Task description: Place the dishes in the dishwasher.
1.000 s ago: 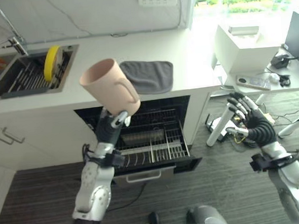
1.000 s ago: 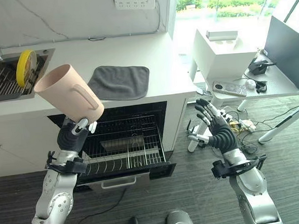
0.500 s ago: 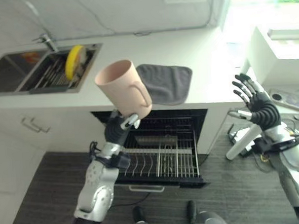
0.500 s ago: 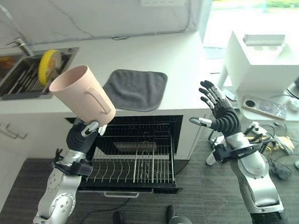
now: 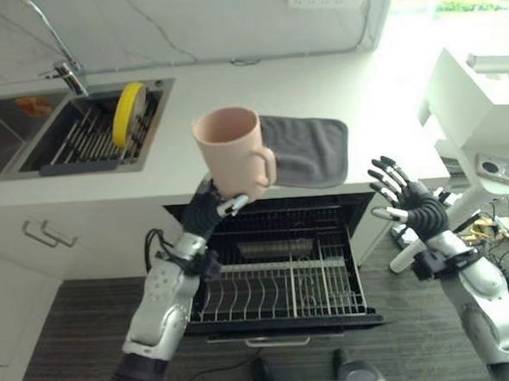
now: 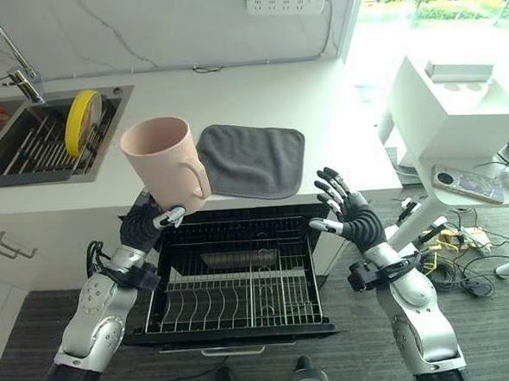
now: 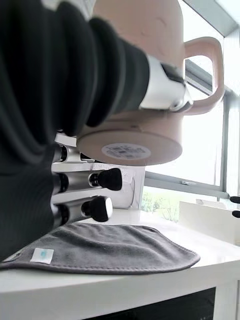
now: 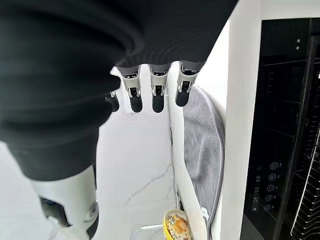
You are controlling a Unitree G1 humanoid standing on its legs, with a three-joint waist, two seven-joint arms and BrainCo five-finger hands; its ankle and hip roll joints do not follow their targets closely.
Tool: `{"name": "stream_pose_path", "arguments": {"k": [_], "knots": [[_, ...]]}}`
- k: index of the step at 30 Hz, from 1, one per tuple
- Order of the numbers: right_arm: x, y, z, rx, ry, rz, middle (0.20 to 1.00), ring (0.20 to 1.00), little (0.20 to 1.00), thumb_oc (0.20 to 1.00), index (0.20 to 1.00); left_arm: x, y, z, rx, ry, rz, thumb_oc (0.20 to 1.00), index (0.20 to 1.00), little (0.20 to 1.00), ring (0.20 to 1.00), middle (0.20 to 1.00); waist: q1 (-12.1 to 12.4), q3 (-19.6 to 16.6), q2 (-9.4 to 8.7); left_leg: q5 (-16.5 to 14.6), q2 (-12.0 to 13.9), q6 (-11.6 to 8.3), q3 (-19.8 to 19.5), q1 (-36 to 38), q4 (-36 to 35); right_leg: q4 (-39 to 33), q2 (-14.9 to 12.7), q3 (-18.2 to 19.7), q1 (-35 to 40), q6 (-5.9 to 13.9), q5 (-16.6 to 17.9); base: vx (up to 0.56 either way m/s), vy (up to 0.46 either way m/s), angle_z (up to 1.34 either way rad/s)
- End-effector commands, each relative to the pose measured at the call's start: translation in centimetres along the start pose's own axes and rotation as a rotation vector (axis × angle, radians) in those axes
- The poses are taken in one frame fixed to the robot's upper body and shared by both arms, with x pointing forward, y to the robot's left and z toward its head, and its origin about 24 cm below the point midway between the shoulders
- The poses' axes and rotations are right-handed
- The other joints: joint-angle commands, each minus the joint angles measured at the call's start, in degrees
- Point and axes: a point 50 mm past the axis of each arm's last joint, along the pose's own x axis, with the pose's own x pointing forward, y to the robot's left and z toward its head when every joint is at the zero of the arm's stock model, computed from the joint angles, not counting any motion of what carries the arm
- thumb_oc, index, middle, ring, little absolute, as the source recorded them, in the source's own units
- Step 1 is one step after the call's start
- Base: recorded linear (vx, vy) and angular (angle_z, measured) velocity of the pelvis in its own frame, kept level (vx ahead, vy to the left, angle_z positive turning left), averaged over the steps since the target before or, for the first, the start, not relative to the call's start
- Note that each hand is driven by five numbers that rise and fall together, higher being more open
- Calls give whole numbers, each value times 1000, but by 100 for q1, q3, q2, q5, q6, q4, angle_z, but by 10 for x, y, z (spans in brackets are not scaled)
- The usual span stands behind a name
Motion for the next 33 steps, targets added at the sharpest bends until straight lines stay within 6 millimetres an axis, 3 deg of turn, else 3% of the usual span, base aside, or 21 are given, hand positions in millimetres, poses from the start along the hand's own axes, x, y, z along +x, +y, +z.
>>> {"name": "stream_pose_path", "arguments": {"k": [1, 9, 17, 27, 33], "knots": [[13, 5, 17, 68, -87, 110, 1000, 1000, 1000, 1000, 1000, 7, -2, 5, 81, -11, -102, 200, 200, 200, 200, 200, 95, -335, -102, -346, 163, -44, 3, 166, 3, 78, -193, -127, -333, 325, 386, 9, -38, -13], [29, 19, 23, 176, -65, 353, 1000, 1000, 1000, 1000, 1000, 3, -18, -23, -44, 141, -327, 200, 200, 200, 200, 200, 239, -452, -117, -377, 200, -78, -18, 265, 3, -35, -132, -170, -121, 294, 343, 0, -40, -6], [40, 7, 25, 205, -53, 392, 1000, 1000, 1000, 1000, 1000, 0, -31, -34, -228, 194, -471, 200, 200, 200, 200, 200, 286, -537, -112, -405, 205, -108, -67, 309, 3, -144, -80, -167, 3, 253, 336, 0, 0, 0], [45, -4, 15, 224, -8, 382, 1000, 1000, 1000, 1000, 1000, -3, -36, -37, -375, 201, -560, 200, 200, 200, 200, 200, 310, -608, -88, -425, 208, -131, -104, 349, 3, -223, -68, -171, 98, 229, 323, 0, 0, 0], [52, 4, 18, 296, -50, 488, 1000, 1000, 1000, 1000, 1000, -5, -46, -40, -498, 225, -695, 200, 200, 200, 200, 200, 313, -648, -55, -449, 205, -147, -127, 376, 3, -269, -65, -156, 151, 218, 309, 0, 0, 0]]}}
